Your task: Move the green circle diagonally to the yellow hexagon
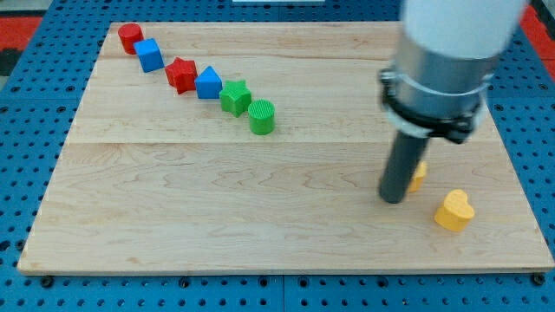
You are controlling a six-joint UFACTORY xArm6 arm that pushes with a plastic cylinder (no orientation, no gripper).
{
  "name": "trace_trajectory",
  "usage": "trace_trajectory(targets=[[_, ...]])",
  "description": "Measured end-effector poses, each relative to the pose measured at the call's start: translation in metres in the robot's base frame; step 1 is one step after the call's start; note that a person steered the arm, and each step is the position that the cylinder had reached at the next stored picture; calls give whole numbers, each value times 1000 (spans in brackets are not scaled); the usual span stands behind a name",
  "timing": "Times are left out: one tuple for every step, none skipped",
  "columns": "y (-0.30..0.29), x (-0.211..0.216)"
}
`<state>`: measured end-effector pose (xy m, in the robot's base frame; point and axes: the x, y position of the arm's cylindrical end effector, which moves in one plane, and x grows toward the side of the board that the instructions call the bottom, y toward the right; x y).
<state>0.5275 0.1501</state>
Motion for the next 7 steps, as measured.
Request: trace_trajectory(targets=[[-49, 10], [-138, -31], [-241, -72], [-237, -106], [-198, -124], [-109, -108], [-83, -53]])
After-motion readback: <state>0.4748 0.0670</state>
